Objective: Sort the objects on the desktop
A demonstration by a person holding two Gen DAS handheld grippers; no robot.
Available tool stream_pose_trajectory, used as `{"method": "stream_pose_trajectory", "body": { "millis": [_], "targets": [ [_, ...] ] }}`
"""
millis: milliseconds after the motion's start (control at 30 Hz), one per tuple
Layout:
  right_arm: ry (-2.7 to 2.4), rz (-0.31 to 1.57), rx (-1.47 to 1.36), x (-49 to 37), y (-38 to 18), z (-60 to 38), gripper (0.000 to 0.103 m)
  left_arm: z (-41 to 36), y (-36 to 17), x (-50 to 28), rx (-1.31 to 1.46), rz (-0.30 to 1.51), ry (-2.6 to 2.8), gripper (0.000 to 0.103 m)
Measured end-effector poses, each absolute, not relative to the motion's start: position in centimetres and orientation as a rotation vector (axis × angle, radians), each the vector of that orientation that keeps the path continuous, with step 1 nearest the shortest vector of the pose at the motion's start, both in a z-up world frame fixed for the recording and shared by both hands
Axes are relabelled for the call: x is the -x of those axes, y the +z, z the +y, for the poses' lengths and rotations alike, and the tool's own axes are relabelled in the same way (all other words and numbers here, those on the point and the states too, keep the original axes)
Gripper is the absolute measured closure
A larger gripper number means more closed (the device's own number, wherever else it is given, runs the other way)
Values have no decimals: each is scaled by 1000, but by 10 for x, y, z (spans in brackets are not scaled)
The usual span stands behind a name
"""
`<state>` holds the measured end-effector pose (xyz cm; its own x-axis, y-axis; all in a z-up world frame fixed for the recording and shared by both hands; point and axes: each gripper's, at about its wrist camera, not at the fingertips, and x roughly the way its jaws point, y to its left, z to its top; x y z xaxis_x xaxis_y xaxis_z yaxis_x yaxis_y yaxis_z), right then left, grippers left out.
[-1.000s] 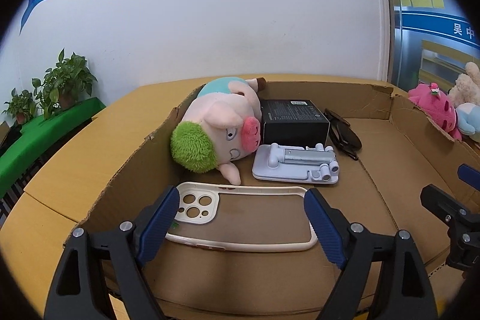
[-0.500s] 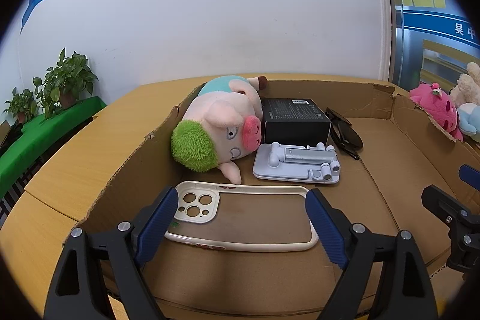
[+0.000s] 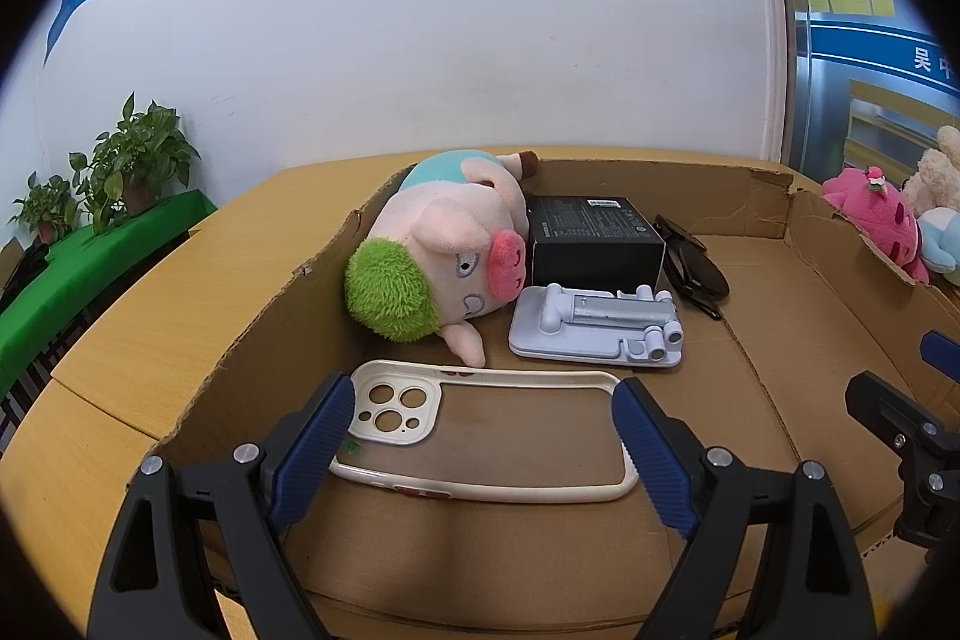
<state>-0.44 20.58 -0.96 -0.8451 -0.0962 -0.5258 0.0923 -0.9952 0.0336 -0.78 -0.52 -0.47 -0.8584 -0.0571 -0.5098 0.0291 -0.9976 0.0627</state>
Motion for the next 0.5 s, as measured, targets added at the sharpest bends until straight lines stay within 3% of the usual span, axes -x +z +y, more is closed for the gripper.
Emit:
{"method": "stream_pose_trajectory", "body": {
  "millis": [500],
  "targets": [
    [-2923,-8,-832,6,-9,206,0,-4,-4,6,-829,-77,-2992,11]
  ]
}}
